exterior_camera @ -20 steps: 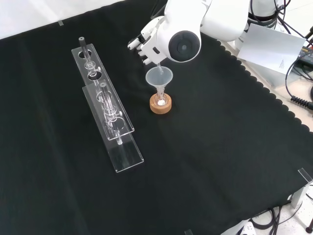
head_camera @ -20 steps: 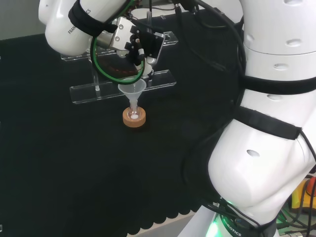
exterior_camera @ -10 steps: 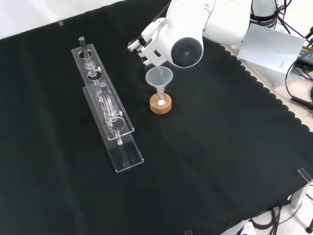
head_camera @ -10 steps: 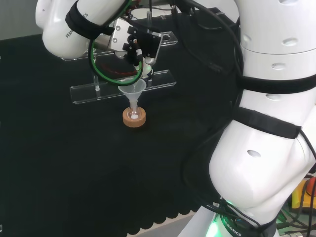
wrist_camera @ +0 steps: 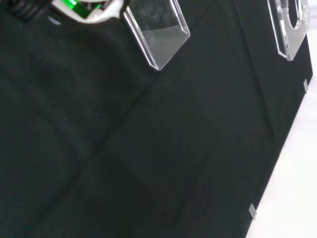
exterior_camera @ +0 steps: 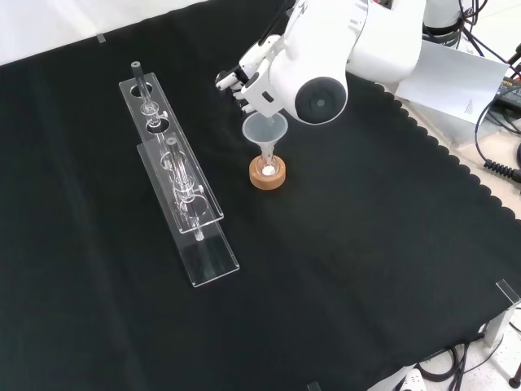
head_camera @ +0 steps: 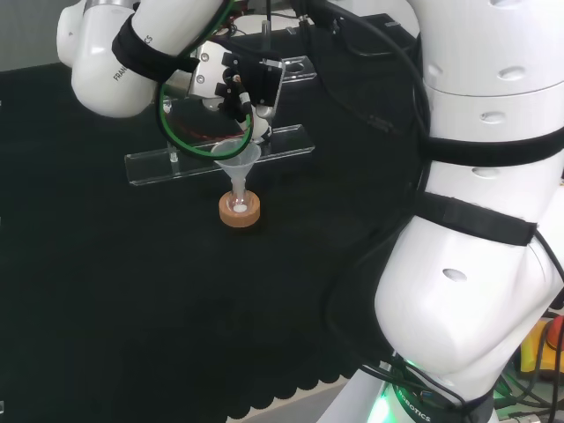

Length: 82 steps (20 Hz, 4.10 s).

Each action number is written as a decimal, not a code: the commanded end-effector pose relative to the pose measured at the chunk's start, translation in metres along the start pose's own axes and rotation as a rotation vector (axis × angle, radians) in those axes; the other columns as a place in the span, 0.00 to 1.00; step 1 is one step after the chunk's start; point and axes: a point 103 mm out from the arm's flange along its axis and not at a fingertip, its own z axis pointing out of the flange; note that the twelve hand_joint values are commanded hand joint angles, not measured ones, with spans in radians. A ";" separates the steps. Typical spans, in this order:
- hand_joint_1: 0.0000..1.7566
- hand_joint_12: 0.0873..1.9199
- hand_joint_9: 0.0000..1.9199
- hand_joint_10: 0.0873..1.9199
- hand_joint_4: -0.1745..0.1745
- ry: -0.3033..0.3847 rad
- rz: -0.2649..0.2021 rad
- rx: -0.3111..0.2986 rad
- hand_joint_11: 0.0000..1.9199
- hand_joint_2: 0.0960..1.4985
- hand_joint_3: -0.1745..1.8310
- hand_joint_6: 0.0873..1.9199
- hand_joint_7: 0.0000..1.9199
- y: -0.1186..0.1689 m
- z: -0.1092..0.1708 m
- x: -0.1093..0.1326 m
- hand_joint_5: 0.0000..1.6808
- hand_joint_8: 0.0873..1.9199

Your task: Pour all the NaCl from the weighing funnel into the round-bottom flask.

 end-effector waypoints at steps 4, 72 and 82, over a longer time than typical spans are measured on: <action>0.61 0.60 0.54 0.23 1.00 -0.028 0.010 0.005 0.31 0.44 0.45 0.53 0.47 -0.003 -0.002 -0.003 0.63 0.37; 0.61 0.60 0.54 0.23 1.00 -0.080 0.067 -0.010 0.32 0.44 0.46 0.53 0.47 -0.008 -0.017 -0.014 0.64 0.37; 0.61 0.59 0.54 0.23 1.00 0.109 0.068 -0.044 0.33 0.44 0.46 0.53 0.48 -0.012 -0.001 -0.028 0.64 0.37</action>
